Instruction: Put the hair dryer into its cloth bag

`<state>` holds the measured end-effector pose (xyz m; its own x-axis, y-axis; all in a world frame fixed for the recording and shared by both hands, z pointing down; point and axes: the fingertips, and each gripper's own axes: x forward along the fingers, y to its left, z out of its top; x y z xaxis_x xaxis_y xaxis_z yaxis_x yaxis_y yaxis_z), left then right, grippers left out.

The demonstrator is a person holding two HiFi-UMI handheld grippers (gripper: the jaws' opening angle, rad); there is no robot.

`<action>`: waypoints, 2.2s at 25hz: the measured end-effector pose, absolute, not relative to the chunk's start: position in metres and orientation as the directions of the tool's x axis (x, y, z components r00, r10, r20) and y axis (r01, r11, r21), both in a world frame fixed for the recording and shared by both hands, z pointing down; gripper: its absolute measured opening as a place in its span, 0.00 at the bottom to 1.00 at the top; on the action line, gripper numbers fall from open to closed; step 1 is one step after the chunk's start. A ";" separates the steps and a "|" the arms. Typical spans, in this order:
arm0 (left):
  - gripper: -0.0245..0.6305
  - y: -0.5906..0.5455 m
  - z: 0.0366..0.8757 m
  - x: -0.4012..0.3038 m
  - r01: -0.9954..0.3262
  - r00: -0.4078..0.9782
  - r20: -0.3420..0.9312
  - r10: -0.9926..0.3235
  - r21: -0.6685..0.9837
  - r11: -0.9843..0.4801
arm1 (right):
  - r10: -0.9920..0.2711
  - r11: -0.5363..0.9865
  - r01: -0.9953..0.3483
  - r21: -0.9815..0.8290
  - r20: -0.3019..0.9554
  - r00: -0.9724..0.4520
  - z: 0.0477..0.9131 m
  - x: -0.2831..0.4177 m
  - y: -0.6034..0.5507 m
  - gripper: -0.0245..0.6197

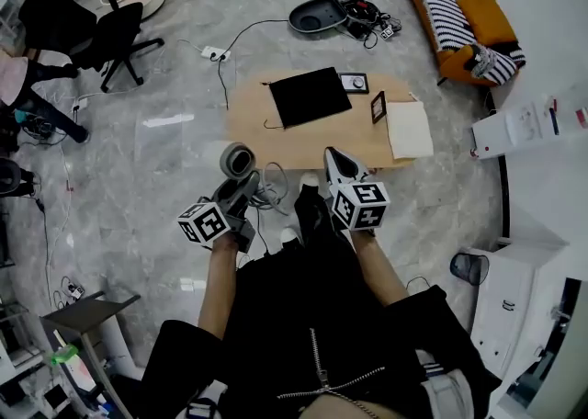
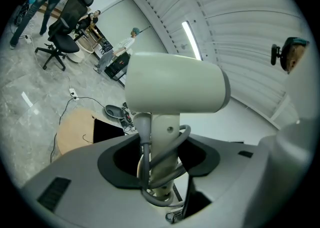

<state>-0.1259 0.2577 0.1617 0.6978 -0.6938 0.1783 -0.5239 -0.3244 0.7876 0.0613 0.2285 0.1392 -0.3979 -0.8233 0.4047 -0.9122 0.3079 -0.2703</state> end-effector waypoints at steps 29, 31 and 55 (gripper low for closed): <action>0.38 0.062 0.178 -0.121 -0.587 0.536 0.216 -0.816 0.790 -0.176 | -0.635 0.485 -0.821 -0.300 0.524 -0.567 0.203 0.061 -0.013 0.06; 0.37 0.055 0.184 -0.127 -0.582 0.519 0.210 -0.828 0.797 -0.163 | -0.612 0.497 -0.816 -0.296 0.547 -0.571 0.219 0.054 -0.021 0.06; 0.37 -0.009 0.337 -0.171 -0.572 0.638 0.275 -0.720 0.794 -0.204 | -0.385 0.476 -0.854 -0.211 0.823 -0.418 0.470 -0.005 -0.050 0.33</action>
<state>-0.1706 -0.0094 0.3371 0.6378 -0.7195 0.2748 -0.5724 -0.2041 0.7942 -0.0052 -0.0497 0.4696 -0.4180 -0.3848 0.8229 -0.8538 0.4758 -0.2112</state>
